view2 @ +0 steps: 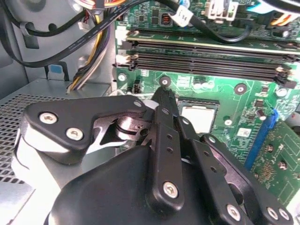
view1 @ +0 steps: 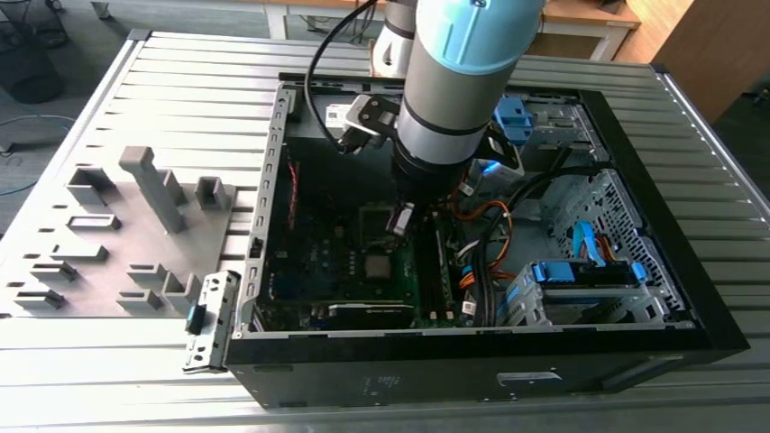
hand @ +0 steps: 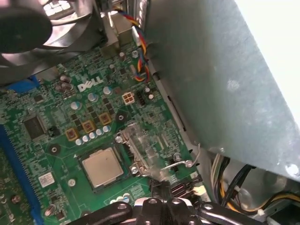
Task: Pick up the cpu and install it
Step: 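Close the cpu cover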
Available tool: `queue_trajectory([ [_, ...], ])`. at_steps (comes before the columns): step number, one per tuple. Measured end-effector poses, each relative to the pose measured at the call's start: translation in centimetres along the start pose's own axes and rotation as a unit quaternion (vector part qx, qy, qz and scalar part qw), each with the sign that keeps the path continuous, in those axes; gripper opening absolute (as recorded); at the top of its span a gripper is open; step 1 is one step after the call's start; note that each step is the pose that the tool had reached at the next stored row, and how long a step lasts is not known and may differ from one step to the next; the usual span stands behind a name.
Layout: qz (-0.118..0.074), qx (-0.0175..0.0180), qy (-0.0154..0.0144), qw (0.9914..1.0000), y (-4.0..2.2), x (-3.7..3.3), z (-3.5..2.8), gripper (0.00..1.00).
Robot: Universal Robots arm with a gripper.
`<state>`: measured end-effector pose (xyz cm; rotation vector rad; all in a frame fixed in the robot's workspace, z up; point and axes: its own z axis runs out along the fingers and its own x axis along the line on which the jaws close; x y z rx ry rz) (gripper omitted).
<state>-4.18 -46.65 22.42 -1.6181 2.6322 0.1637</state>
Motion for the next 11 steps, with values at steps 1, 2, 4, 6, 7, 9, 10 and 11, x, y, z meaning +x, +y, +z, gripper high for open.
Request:
queue_trajectory([
  [1,0.0,0.0,0.0,1.0,-0.08,0.1,-0.01,0.11],
  [2,0.0,0.0,0.0,1.0,-0.14,0.18,-0.02,0.11],
  [4,0.0,0.0,0.0,1.0,-0.23,0.2,-0.03,0.11],
  [6,0.0,0.0,-0.0001,1.0,-0.28,0.16,-0.02,0.11],
  [7,0.0,0.0,0.0,1.0,-0.28,0.11,-0.01,0.11],
  [9,0.0,0.0,-0.0001,1.0,-0.21,-0.06,0.06,0.11],
  [10,0.0,0.0,-0.0001,1.0,-0.14,-0.19,0.11,0.11],
  [11,0.0,0.0,-0.0001,1.0,-0.07,-0.34,0.17,0.11],
])
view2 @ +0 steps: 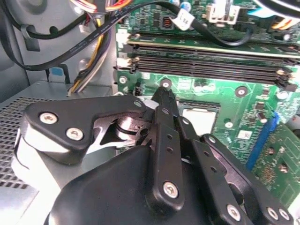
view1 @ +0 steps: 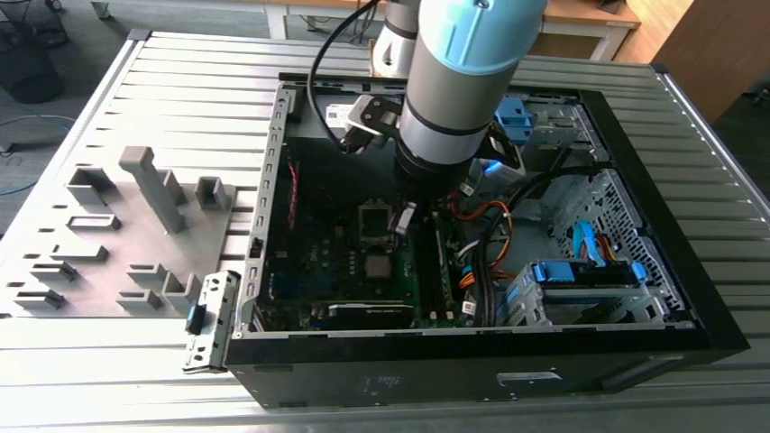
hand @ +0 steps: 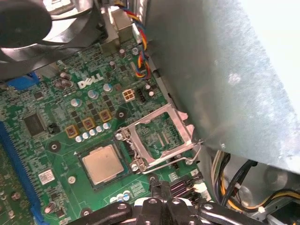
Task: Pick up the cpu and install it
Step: 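Close the cpu cover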
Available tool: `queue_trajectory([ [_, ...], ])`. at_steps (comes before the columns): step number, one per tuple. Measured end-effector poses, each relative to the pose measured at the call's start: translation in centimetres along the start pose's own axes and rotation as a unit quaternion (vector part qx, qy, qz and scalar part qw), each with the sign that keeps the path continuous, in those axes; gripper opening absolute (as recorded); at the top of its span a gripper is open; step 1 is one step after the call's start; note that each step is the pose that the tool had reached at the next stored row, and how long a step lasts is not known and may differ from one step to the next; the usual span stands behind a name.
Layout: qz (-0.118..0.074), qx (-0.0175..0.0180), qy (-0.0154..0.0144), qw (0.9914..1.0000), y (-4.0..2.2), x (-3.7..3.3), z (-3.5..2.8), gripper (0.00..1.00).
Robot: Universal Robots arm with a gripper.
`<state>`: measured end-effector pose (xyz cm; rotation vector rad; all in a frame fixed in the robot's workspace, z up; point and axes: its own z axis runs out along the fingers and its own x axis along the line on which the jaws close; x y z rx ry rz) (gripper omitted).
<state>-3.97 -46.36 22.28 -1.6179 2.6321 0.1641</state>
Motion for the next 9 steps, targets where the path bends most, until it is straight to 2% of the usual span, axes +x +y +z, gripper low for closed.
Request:
queue_trajectory([
  [9,0.0,0.0,0.0001,1.0,0.55,-1.11,1.14,0.11],
])
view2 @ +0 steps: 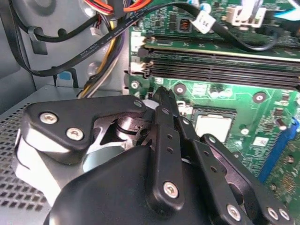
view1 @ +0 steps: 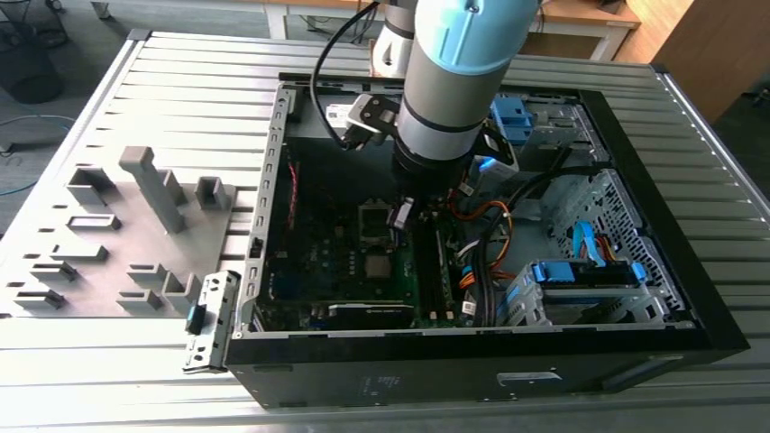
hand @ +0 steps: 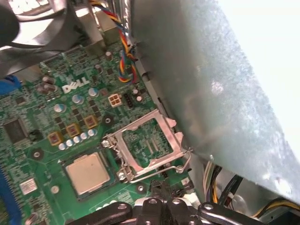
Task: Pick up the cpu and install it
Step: 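Close the cpu cover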
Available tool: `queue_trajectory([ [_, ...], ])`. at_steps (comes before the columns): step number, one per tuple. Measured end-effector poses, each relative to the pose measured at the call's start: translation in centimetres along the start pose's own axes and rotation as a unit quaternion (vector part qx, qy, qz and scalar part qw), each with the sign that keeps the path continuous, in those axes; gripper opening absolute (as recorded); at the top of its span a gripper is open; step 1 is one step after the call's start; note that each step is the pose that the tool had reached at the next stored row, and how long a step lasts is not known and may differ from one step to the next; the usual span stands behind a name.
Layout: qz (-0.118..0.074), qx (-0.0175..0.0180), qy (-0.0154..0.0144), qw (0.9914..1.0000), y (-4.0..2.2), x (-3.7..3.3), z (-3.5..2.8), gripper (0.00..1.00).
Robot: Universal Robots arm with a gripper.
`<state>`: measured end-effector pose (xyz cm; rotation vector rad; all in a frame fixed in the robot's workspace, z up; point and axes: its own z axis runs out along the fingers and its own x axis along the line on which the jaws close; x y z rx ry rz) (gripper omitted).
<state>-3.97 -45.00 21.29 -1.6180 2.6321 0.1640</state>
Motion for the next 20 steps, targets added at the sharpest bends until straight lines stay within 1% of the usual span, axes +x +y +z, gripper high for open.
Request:
queue_trajectory([
  [3,0.0,0.0,-0.0002,1.0,0.19,-0.37,0.46,0.11],
  [11,0.0,0.0001,-0.0002,1.0,0.53,-0.7,1.28,0.11],
  [14,0.0,0.0002,0.0004,1.0,0.65,-0.77,1.48,0.11],
  [18,0.0,0.0001,-0.0004,1.0,0.79,-0.78,1.71,0.11],
  [20,0.0,0.0002,-0.0002,1.0,0.8,-0.77,1.74,0.11],
])
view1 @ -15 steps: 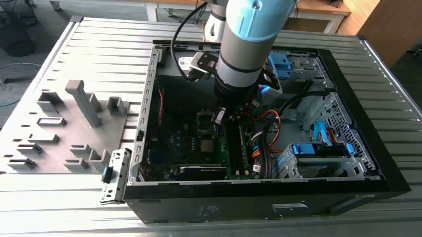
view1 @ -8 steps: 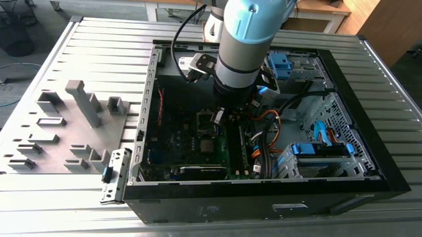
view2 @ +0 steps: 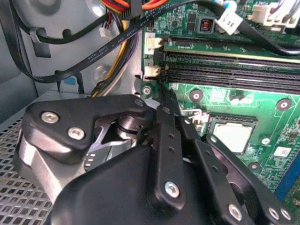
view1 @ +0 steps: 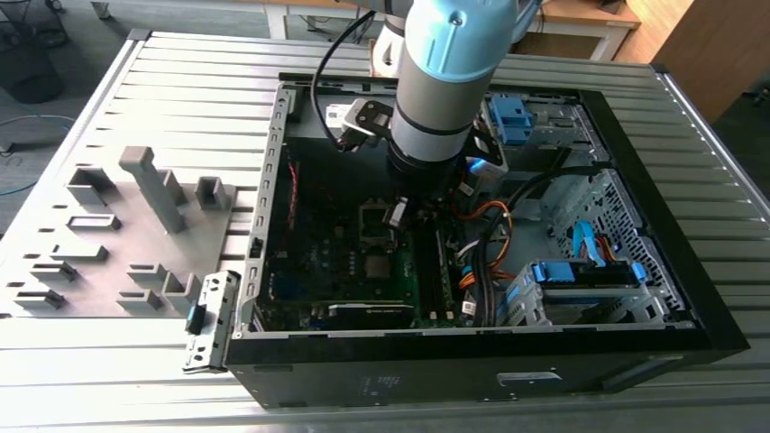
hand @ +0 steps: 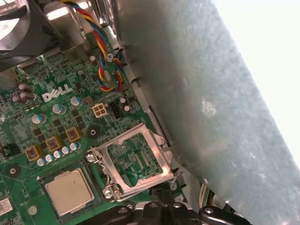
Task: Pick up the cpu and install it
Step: 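Close the cpu cover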
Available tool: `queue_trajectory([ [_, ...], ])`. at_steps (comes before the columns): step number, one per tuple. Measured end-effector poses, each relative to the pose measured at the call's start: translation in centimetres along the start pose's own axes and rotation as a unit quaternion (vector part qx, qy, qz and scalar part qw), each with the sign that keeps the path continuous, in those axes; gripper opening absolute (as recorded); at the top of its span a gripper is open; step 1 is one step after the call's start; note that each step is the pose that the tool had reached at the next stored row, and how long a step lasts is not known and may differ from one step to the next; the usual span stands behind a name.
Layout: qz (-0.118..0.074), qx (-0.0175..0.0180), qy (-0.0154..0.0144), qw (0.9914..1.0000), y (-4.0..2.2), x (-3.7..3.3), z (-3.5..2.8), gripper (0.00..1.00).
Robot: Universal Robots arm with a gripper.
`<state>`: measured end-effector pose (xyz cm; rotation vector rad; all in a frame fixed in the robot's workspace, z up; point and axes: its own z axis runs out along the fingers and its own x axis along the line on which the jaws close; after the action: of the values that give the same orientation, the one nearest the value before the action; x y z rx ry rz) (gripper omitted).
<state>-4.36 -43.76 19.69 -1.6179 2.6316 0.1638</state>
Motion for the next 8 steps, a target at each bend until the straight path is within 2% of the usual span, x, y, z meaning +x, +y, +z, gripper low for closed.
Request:
queue_trajectory([
  [5,0.0,0.0,0.0001,1.0,0.02,0.01,0.0,0.11],
  [8,0.0,-0.0005,-0.0009,1.0,0.05,0.0,-0.08,0.11],
])
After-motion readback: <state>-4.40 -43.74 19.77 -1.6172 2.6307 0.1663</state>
